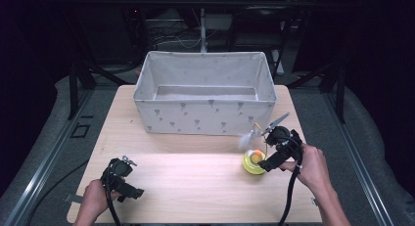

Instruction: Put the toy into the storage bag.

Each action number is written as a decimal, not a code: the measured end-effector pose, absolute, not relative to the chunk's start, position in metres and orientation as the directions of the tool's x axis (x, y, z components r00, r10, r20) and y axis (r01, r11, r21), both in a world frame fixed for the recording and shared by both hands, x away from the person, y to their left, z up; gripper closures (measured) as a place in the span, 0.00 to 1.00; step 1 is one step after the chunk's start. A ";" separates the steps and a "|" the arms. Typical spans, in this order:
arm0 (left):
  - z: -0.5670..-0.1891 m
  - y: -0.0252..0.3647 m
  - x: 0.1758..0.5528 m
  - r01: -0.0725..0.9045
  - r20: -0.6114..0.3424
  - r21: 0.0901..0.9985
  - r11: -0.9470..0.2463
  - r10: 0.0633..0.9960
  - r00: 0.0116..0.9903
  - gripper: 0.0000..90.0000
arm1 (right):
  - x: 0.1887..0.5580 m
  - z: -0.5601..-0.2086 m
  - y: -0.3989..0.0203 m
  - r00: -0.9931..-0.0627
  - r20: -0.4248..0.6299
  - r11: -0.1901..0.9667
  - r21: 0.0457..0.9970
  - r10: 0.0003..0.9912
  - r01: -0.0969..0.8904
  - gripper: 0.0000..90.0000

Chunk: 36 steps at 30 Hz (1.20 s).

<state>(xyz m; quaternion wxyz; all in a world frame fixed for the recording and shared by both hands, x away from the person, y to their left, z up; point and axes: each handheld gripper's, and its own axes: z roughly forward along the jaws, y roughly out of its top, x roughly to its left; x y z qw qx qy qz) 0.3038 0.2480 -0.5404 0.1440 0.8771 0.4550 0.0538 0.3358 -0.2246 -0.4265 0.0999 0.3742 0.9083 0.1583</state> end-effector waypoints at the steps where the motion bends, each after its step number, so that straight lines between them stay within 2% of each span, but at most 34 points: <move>1: -0.540 0.248 0.304 0.782 -0.037 0.302 -0.545 0.813 0.581 0.05 | 0.338 -0.425 -0.223 -0.701 -0.065 0.670 0.368 0.710 0.645 0.00; 4: -0.540 0.248 0.304 0.782 -0.037 0.304 -0.544 0.813 0.581 0.05 | 0.342 -0.421 -0.220 -0.707 -0.073 0.681 0.356 0.703 0.640 0.00; 6: -0.541 0.248 0.304 0.782 -0.037 0.300 -0.546 0.813 0.582 0.05 | 0.346 -0.417 -0.216 -0.707 -0.065 0.677 0.359 0.704 0.642 0.07; 7: -0.541 0.248 0.304 0.782 -0.037 0.300 -0.546 0.813 0.582 0.05 | 0.346 -0.417 -0.216 -0.707 -0.065 0.677 0.359 0.704 0.642 0.07; 9: -0.541 0.248 0.304 0.781 -0.038 0.300 -0.547 0.811 0.583 0.05 | 0.350 -0.413 -0.215 -0.709 -0.060 0.679 0.352 0.703 0.644 0.25; 10: -0.541 0.248 0.304 0.781 -0.038 0.300 -0.547 0.811 0.583 0.05 | 0.350 -0.413 -0.215 -0.709 -0.060 0.679 0.352 0.703 0.644 0.25; 11: -0.541 0.247 0.304 0.783 -0.039 0.296 -0.547 0.812 0.582 0.05 | 0.352 -0.410 -0.214 -0.719 -0.053 0.689 0.342 0.693 0.639 0.37; 12: -0.541 0.247 0.304 0.784 -0.039 0.293 -0.547 0.812 0.582 0.05 | 0.352 -0.408 -0.213 -0.719 -0.058 0.693 0.334 0.692 0.640 0.43; 14: -0.542 0.247 0.304 0.784 -0.039 0.293 -0.548 0.812 0.582 0.05 | 0.353 -0.407 -0.212 -0.727 -0.056 0.703 0.319 0.684 0.636 0.45; 16: -0.541 0.247 0.304 0.783 -0.038 0.296 -0.547 0.812 0.582 0.05 | 0.356 -0.401 -0.211 -0.735 -0.061 0.715 0.298 0.675 0.633 0.57; 17: -0.541 0.247 0.304 0.783 -0.038 0.296 -0.547 0.812 0.582 0.05 | 0.356 -0.401 -0.211 -0.735 -0.061 0.715 0.298 0.675 0.633 0.57; 20: -0.541 0.248 0.304 0.784 -0.039 0.292 -0.548 0.812 0.582 0.05 | 0.359 -0.393 -0.207 -0.739 -0.082 0.728 0.272 0.669 0.629 0.71; 23: -0.541 0.248 0.304 0.783 -0.039 0.293 -0.548 0.812 0.583 0.05 | 0.360 -0.392 -0.204 -0.750 -0.075 0.740 0.259 0.657 0.621 0.80; 25: -0.541 0.248 0.304 0.784 -0.039 0.292 -0.547 0.813 0.582 0.05 | 0.361 -0.391 -0.203 -0.759 -0.070 0.749 0.242 0.647 0.616 0.82; 29: -0.541 0.248 0.304 0.785 -0.038 0.295 -0.546 0.814 0.580 0.05 | 0.363 -0.392 -0.201 -0.773 -0.060 0.763 0.224 0.632 0.607 0.97; 36: -0.542 0.247 0.305 0.784 -0.041 0.296 -0.546 0.813 0.581 0.05 | 0.365 -0.390 -0.198 -0.776 -0.064 0.768 0.216 0.628 0.603 0.98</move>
